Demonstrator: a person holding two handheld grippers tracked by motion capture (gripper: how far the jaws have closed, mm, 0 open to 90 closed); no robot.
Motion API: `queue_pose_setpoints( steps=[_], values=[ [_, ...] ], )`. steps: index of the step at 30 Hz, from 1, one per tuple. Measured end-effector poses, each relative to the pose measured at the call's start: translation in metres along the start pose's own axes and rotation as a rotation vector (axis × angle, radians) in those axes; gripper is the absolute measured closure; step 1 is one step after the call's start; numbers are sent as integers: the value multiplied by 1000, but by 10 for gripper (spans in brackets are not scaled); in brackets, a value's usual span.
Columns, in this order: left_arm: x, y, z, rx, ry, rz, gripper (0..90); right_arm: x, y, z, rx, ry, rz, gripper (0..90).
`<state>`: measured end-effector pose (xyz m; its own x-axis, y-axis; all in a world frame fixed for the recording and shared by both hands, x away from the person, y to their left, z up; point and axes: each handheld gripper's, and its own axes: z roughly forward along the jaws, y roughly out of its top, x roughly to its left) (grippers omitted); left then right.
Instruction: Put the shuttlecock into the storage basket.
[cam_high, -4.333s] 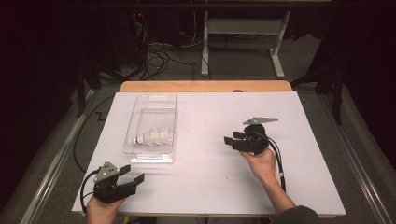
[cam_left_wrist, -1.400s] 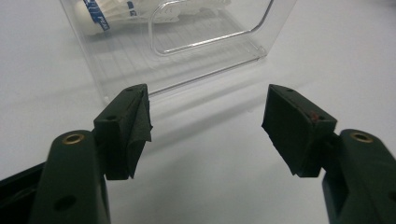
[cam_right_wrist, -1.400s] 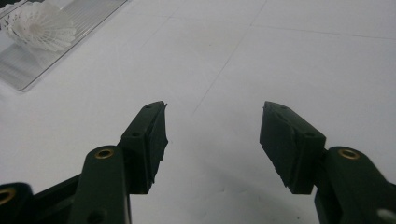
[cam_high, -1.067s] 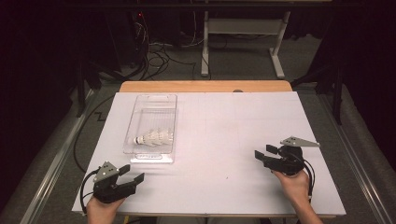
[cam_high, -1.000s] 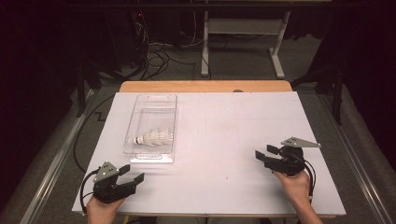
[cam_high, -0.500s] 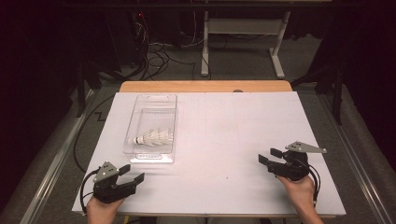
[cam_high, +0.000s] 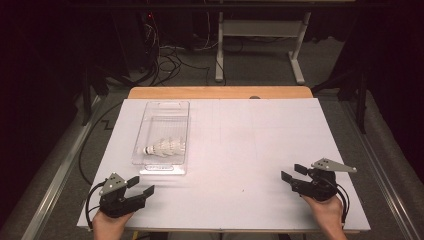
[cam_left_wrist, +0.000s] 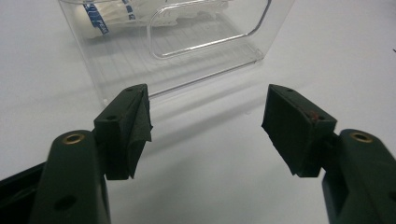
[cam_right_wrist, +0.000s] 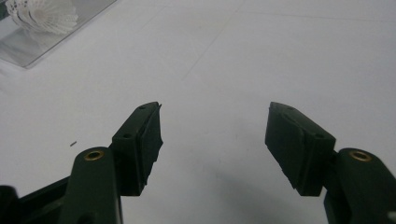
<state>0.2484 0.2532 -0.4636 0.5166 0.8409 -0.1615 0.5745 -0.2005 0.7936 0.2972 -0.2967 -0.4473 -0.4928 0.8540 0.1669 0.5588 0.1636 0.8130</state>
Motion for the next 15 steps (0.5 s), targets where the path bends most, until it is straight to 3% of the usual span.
queue_pose_setpoints(
  steps=[15],
  values=[
    [0,0,0,-3,1,-3,332,-4,-14,-13,-25,-20,11,359]
  ],
)
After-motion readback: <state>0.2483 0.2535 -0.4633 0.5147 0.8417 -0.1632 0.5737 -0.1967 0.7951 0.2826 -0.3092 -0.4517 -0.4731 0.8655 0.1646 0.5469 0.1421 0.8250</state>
